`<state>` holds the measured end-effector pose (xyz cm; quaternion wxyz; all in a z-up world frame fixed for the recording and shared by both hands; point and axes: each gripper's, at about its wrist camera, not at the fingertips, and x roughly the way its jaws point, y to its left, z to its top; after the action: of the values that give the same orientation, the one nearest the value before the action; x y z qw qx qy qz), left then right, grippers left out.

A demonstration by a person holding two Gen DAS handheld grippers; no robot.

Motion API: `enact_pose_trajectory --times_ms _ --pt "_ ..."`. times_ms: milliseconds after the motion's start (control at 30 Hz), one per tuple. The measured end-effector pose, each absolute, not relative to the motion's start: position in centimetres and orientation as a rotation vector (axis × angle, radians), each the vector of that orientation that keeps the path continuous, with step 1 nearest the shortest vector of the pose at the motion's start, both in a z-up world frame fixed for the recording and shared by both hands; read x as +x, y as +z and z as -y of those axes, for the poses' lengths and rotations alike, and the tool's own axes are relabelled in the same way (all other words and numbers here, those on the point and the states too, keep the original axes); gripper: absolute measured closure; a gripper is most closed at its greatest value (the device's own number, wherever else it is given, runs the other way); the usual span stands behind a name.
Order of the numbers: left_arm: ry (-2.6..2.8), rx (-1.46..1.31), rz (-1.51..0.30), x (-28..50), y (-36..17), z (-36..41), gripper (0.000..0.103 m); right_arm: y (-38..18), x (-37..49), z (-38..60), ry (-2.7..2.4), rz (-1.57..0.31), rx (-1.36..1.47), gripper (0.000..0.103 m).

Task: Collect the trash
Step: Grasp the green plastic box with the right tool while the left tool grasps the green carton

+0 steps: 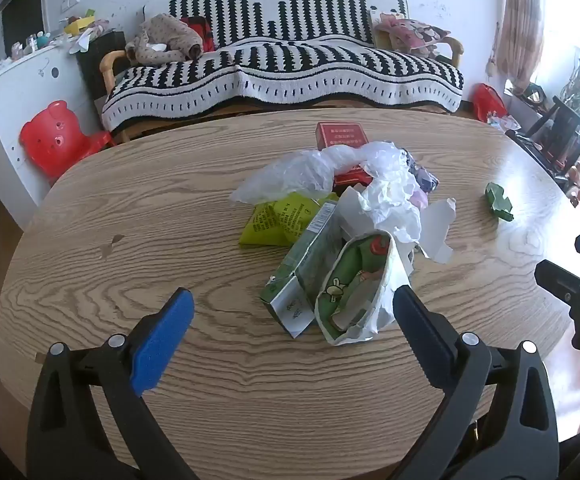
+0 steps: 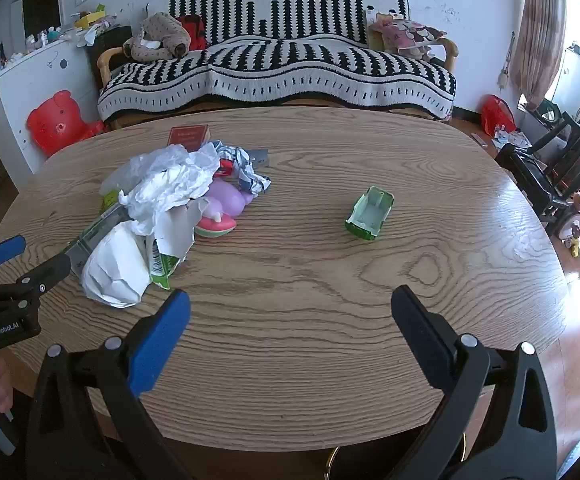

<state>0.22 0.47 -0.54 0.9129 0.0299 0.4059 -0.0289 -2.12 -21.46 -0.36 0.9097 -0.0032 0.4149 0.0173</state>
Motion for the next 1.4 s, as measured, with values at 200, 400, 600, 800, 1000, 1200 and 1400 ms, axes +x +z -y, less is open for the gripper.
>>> enact_pose_trajectory --times_ms 200,400,600,800,1000,1200,1400 --pt "-0.060 0.062 -0.837 0.2 -0.6 -0.4 0.006 -0.3 -2.1 21.4 0.036 -0.856 -0.006 0.006" --pt "-0.067 0.072 -0.842 0.2 -0.6 -0.4 0.006 -0.4 -2.0 21.4 0.038 -0.856 -0.003 0.006" --pt "-0.089 0.078 -0.853 0.3 -0.9 -1.5 0.006 -0.9 -1.2 21.2 0.044 -0.864 -0.008 0.006" --pt "-0.098 0.124 -0.877 1.6 -1.9 -2.7 0.006 -0.9 -0.1 23.0 0.023 -0.861 0.028 0.006" --pt "-0.087 0.155 -0.930 4.4 -3.6 -2.8 0.006 -1.1 2.3 27.2 -0.072 -0.868 0.070 0.006" --pt "-0.109 0.139 -0.982 6.6 -4.8 -3.3 0.006 -3.7 6.1 29.9 -0.109 -0.937 0.166 0.006" --pt "-0.150 0.108 -0.973 7.8 -5.3 -3.3 0.016 -7.0 10.1 28.8 -0.137 -1.002 0.150 0.009"
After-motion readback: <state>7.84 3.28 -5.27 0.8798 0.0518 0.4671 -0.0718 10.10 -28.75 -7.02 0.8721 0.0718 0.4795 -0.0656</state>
